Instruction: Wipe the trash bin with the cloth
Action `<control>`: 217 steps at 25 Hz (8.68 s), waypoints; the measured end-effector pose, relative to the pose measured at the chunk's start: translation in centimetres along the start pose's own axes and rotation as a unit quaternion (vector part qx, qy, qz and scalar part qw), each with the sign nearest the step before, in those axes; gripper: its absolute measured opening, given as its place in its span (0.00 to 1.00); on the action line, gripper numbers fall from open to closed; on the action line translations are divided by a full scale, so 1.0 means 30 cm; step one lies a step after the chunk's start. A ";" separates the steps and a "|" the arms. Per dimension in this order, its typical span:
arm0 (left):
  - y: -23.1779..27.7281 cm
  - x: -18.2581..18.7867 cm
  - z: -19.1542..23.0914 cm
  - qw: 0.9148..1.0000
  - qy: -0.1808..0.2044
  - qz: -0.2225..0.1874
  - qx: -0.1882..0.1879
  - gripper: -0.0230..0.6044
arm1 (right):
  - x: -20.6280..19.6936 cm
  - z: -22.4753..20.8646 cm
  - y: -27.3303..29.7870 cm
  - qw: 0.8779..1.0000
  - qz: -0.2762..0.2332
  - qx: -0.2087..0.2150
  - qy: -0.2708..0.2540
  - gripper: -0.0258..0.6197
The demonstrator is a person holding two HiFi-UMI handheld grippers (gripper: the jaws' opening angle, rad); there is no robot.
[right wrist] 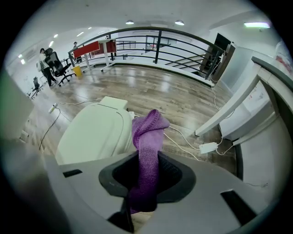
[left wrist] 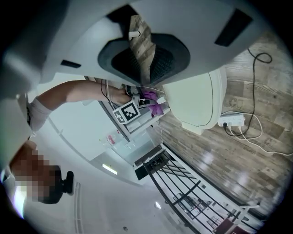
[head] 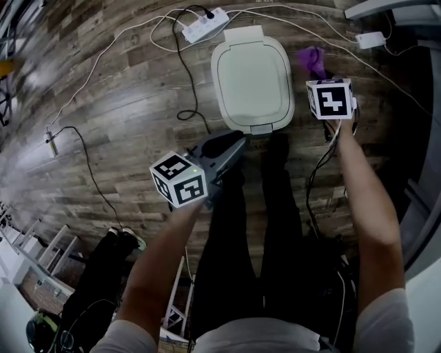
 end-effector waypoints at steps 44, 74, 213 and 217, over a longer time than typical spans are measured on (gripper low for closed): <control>-0.284 -0.096 0.154 0.999 -0.030 -0.031 0.026 0.13 | 0.040 0.724 0.048 0.982 -0.068 0.162 -0.062 0.20; -0.030 -0.085 0.015 1.000 -0.006 0.005 -0.006 0.13 | -0.202 0.169 0.025 1.000 -0.005 0.013 0.015 0.20; 0.267 -0.044 -0.005 0.997 0.031 0.076 0.002 0.13 | 0.017 0.024 0.154 0.917 -0.033 0.174 -0.357 0.20; 0.272 -0.072 -0.009 0.994 0.042 0.097 -0.005 0.13 | -0.068 0.041 0.127 0.911 -0.025 0.168 -0.375 0.20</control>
Point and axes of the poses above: the fingertips, and each gripper's own axes: y forward along the fingers, z to its left, x out of its top, the point moved 10 cm from there along -y, backward along the fingers, and after that the axes turned 5 degrees about x, right-handed, at the moved point
